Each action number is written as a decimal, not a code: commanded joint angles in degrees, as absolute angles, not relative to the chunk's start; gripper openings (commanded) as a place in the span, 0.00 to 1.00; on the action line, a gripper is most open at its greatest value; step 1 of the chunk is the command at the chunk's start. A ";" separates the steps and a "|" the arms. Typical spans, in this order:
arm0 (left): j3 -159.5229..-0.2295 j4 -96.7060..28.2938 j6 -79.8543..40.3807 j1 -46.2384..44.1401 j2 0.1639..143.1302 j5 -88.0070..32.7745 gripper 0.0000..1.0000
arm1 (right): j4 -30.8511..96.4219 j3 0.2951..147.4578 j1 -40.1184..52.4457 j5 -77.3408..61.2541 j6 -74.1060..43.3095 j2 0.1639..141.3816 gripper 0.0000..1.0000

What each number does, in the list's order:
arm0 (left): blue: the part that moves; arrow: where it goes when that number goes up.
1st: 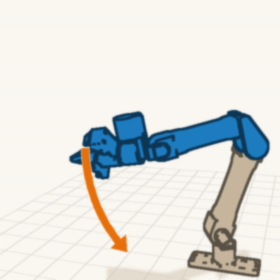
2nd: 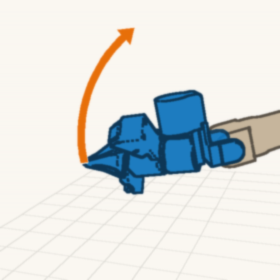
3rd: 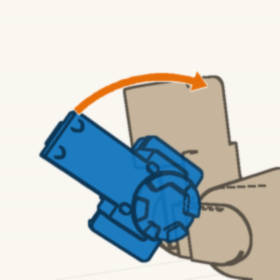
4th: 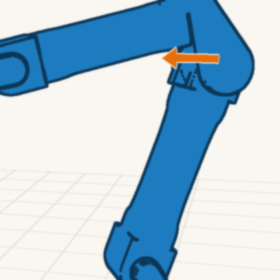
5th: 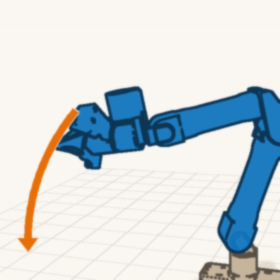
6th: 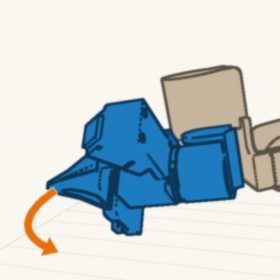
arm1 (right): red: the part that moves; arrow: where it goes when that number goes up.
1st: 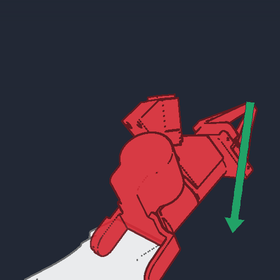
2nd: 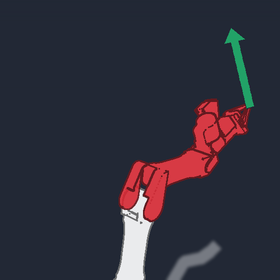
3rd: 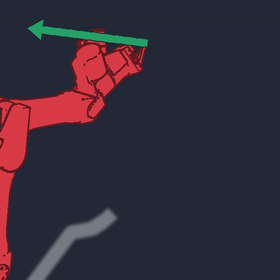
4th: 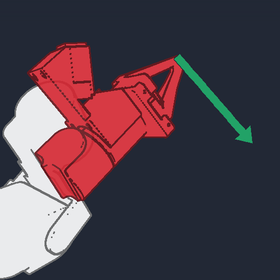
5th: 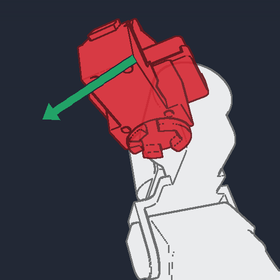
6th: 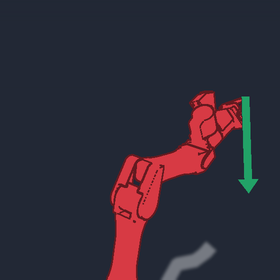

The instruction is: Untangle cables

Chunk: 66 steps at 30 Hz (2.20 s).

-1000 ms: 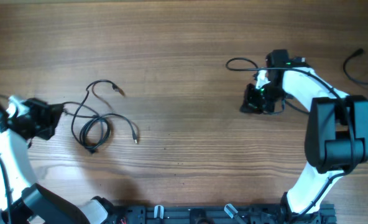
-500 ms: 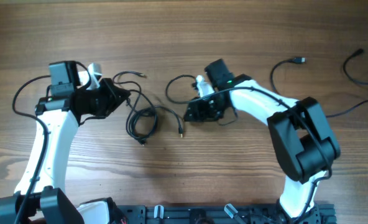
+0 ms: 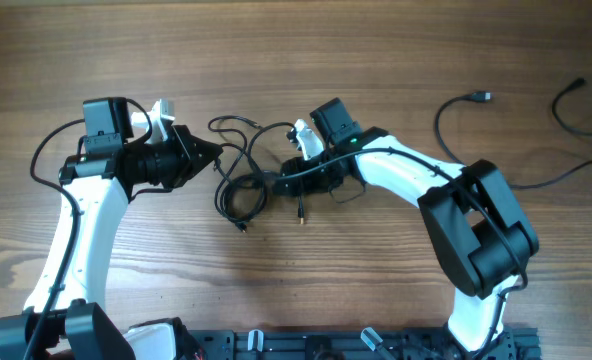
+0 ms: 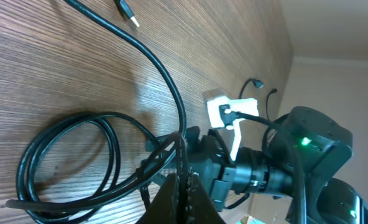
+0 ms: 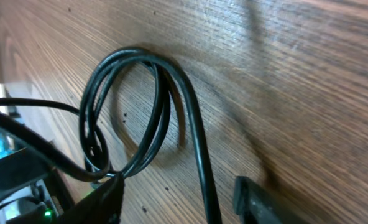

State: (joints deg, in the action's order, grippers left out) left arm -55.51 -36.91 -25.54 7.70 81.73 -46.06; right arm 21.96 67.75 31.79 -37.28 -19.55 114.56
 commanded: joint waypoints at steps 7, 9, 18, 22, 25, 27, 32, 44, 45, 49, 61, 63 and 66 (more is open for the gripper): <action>-56.03 -39.03 -24.80 7.44 80.79 -34.61 0.04 | 23.57 67.07 30.68 -22.61 -27.64 116.05 0.04; -56.03 -42.13 -24.86 7.44 80.79 -25.80 0.04 | 24.73 67.07 28.86 -22.72 -27.99 116.05 0.04; -55.90 -47.81 -26.13 7.44 82.06 -0.51 0.04 | 32.25 67.07 16.51 -23.55 -28.25 116.05 0.04; -55.83 -47.07 -29.71 7.46 85.58 3.57 0.04 | 36.45 67.07 9.91 -17.61 -25.45 116.05 0.04; -55.83 -46.17 -30.65 7.46 89.14 4.16 0.04 | 40.23 67.07 6.70 -9.37 -25.36 116.05 0.04; -55.83 -45.87 -30.65 7.46 91.37 4.23 0.04 | 41.65 67.07 5.63 -7.01 -23.62 116.05 0.04; -55.83 -45.43 -30.72 9.21 94.89 9.08 0.04 | 43.72 67.07 4.78 2.48 -24.05 116.05 0.04; -55.83 -38.44 -25.71 33.41 95.39 -53.47 0.16 | 44.03 67.07 4.75 5.13 -23.99 116.05 0.04; -55.83 -38.33 -25.69 34.98 95.39 -56.47 0.24 | 43.99 67.07 4.75 5.10 -24.01 116.05 0.04; -55.83 -37.21 -25.04 41.21 95.39 -67.00 0.37 | 43.51 67.07 4.75 5.10 -24.01 116.05 0.04; -55.83 -41.54 -19.27 29.04 95.37 -51.03 0.84 | 40.47 67.07 4.91 -17.93 -14.31 116.05 0.08; -55.83 -41.36 -20.03 22.90 95.39 -45.39 0.84 | 40.53 67.07 4.91 -18.09 -14.35 116.05 0.08; -55.83 -41.36 -22.55 12.88 95.39 -35.14 0.82 | 40.58 67.07 4.91 -18.09 -14.33 116.05 0.09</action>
